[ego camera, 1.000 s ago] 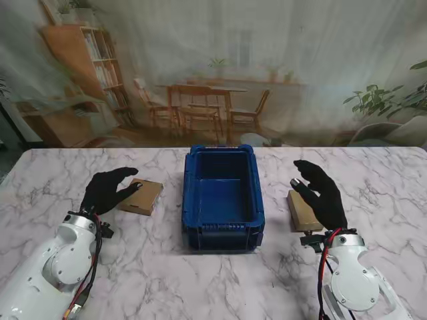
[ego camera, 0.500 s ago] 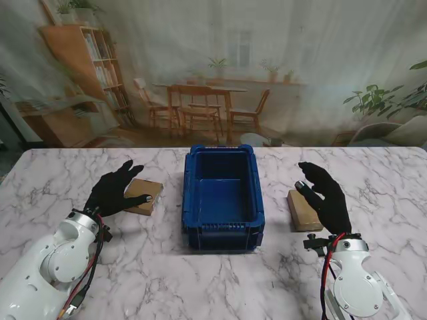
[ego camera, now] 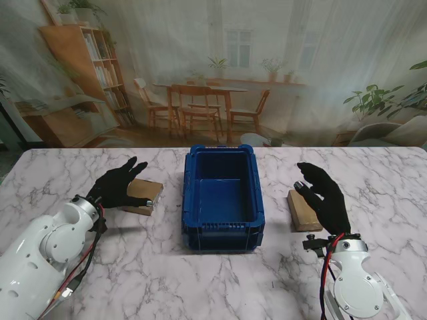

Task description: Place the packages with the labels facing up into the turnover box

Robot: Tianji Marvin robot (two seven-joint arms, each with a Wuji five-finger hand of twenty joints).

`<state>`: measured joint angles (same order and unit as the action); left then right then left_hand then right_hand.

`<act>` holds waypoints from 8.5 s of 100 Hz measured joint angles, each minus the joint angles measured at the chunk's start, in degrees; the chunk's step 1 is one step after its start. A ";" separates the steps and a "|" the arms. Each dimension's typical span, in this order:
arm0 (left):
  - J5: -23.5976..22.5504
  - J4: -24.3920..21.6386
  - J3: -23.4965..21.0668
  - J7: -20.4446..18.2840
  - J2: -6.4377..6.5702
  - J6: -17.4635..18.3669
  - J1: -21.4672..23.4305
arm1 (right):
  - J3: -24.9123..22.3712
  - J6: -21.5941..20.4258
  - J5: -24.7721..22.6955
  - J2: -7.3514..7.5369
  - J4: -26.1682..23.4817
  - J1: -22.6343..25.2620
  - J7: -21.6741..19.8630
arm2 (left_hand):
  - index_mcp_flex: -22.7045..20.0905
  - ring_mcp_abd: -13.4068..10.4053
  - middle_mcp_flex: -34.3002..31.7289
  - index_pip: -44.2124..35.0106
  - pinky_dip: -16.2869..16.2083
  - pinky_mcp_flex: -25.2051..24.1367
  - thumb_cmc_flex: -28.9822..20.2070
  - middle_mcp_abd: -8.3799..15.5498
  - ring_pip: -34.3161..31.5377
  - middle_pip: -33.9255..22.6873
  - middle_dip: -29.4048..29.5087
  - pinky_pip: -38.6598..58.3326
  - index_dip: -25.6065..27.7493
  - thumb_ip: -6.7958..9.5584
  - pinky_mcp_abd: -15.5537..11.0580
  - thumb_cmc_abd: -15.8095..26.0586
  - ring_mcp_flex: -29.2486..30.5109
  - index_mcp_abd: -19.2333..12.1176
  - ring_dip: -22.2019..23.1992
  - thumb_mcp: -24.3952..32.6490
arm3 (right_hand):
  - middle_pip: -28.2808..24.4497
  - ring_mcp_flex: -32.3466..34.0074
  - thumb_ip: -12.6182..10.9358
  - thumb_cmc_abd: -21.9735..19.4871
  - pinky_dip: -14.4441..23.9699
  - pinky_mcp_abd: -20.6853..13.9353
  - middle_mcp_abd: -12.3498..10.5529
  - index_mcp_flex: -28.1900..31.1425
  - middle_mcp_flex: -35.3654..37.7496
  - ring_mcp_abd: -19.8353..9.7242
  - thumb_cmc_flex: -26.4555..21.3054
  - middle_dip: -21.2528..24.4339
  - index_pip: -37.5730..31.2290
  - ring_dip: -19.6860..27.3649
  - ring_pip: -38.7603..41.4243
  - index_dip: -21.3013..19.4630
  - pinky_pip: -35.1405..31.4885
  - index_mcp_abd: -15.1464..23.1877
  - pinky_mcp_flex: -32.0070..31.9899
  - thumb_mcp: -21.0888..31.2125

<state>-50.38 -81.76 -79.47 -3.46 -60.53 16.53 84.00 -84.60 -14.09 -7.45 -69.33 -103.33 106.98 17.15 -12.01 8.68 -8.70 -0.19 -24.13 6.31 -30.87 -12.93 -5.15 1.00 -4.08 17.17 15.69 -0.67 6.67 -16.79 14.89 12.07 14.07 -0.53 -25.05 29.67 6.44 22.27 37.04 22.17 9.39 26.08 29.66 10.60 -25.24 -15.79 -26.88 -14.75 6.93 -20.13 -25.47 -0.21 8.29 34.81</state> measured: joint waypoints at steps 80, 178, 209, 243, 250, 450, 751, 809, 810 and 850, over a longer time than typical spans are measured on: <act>6.89 21.42 17.43 -6.37 1.46 -3.87 -21.33 | 0.51 0.65 -3.32 -0.12 -0.59 0.70 2.18 | 2.07 -3.48 -0.02 0.43 -1.32 -1.15 0.66 9.79 0.01 -0.83 -2.66 1.38 -1.54 0.00 0.00 0.02 -0.48 -3.01 -0.03 0.02 | 0.00 0.00 0.00 0.00 0.01 0.00 0.00 0.00 -0.76 0.00 0.00 0.00 0.05 0.00 0.00 0.00 0.00 -0.16 0.00 -0.67; 6.50 29.84 25.72 -6.91 2.25 -3.20 -27.01 | 1.13 1.88 -7.12 0.20 -0.10 0.44 2.17 | 2.73 4.96 1.35 1.47 -1.32 1.42 3.67 5.38 0.17 0.50 2.38 5.10 -12.16 -0.42 6.44 0.32 -2.76 -3.16 -0.29 0.02 | 0.00 0.00 0.00 7.12 0.03 0.00 0.01 -3.54 -3.01 0.00 2.97 -0.05 0.95 0.00 0.00 0.00 0.11 -1.54 -0.07 2.55; 8.06 31.51 30.46 -3.71 1.03 -5.21 -28.86 | 1.37 2.20 -6.11 0.13 -0.32 0.43 2.39 | 2.74 6.04 1.35 1.48 -1.32 3.09 4.41 5.38 -0.03 0.50 2.38 8.70 -12.96 -0.43 9.22 2.89 -2.76 -3.43 0.31 -0.06 | -0.01 -0.95 0.00 6.42 0.03 0.00 0.01 -3.54 -3.05 0.00 2.99 -0.05 1.45 0.00 0.00 0.00 0.48 -1.56 -0.63 2.95; 9.64 34.39 36.37 -1.81 0.11 -5.61 -31.78 | 1.68 3.18 -6.00 0.14 -0.45 0.14 2.15 | 2.74 5.95 1.35 1.49 -1.32 3.89 4.29 5.38 -0.77 0.50 2.38 14.67 -13.57 -0.43 10.58 2.89 -2.76 -3.98 1.77 -0.06 | -0.01 -0.95 0.00 6.42 0.06 0.01 0.01 -3.54 -3.06 0.01 2.99 -0.05 1.46 0.00 0.00 -0.07 0.49 -1.57 -0.65 2.91; 10.11 35.88 37.62 -0.49 -0.35 -5.83 -32.48 | 1.71 3.19 -5.90 0.14 -0.45 0.07 2.08 | 2.74 5.95 1.35 1.49 -1.32 4.31 4.24 5.38 -1.18 0.50 2.38 16.25 -13.57 -0.43 10.58 2.89 -2.76 -3.98 2.36 -0.06 | -0.01 -0.95 0.00 6.29 0.06 0.01 0.01 -3.54 -3.07 0.01 2.99 -0.05 1.46 0.00 0.00 -0.08 0.49 -1.57 -0.66 2.87; 5.40 29.83 32.21 2.75 -0.96 -10.12 -28.13 | 2.10 3.47 -4.46 -0.03 -0.84 -0.10 2.23 | 0.89 4.81 0.50 -31.95 2.93 9.77 -16.09 1.80 -15.43 -18.03 -33.85 25.25 34.99 6.84 22.38 -4.84 0.55 -7.79 29.01 7.98 | -0.02 -1.76 0.00 2.68 0.70 0.01 0.05 -3.54 -3.19 0.01 2.99 -0.16 1.52 -0.01 0.00 -0.11 0.59 -1.68 -0.71 -0.65; 21.79 -8.71 38.08 8.89 -9.47 -21.74 -30.46 | 15.74 24.91 0.24 -0.59 -5.42 -13.43 -1.30 | -4.55 5.59 -4.40 -34.87 2.98 12.67 -17.58 -0.21 -15.44 -21.88 -35.33 26.06 36.64 4.59 26.57 -4.80 4.86 -7.27 30.42 8.08 | 2.53 -4.50 0.71 6.39 -2.53 4.74 5.03 -11.56 -17.98 2.13 10.86 3.29 5.99 -0.27 0.00 -12.27 1.88 -12.97 -3.83 -1.23; 20.23 -7.99 39.64 9.79 -9.79 -20.05 -30.19 | 17.06 28.22 0.86 -1.86 -4.86 -15.86 1.87 | -4.55 5.61 -4.41 -34.91 2.97 12.67 -18.45 -0.21 -15.67 -21.88 -35.33 26.06 37.94 4.59 28.03 -3.99 4.87 -7.25 30.54 8.08 | -7.05 -3.35 -3.29 -2.46 -5.55 4.80 5.04 -3.17 -9.13 2.14 -3.69 -1.10 -23.40 -0.44 1.24 -24.52 -0.05 -10.78 -5.09 -4.05; 20.17 -7.97 39.66 9.79 -9.79 -20.00 -30.19 | 17.06 28.26 0.81 -1.88 -4.85 -15.86 1.89 | -4.55 5.61 -4.41 -34.91 2.97 12.67 -18.50 -0.21 -15.67 -21.88 -35.33 26.06 37.96 4.59 28.03 -3.99 4.87 -7.25 30.54 8.08 | -7.06 -3.35 -3.29 -2.46 -5.58 4.80 5.04 -3.13 -8.96 2.14 -3.69 -1.22 -23.61 -0.44 1.25 -24.14 -0.06 -10.77 -5.09 -3.66; 18.24 -7.45 39.89 9.74 -9.46 -17.70 -29.63 | 16.85 31.07 0.78 -2.80 -5.10 -15.75 4.25 | -5.15 5.59 -4.34 -22.97 -1.35 12.69 -21.35 -1.31 -15.68 -16.04 -28.76 27.25 27.52 2.48 29.03 2.99 4.30 -3.73 28.17 0.26 | -16.43 15.72 4.43 3.17 -6.16 5.93 2.96 6.26 18.03 2.16 -8.28 -7.24 -31.36 -4.96 15.71 -8.43 -2.43 -10.87 4.56 1.09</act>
<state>-32.14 -89.22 -39.58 6.27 -69.99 -1.18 54.38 -67.75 16.98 -6.66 -72.12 -108.44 91.23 21.40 -17.16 14.27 -13.04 -23.15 -25.48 19.00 -52.22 -14.25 -20.83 -15.04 -32.84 44.42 43.21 1.81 35.70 -13.81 19.19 8.35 42.24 -0.27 -41.48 45.39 10.87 25.44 30.89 28.10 12.35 32.33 47.69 12.76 -33.52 -23.03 -58.24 -19.71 22.64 -28.56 -27.90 -11.09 12.85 35.90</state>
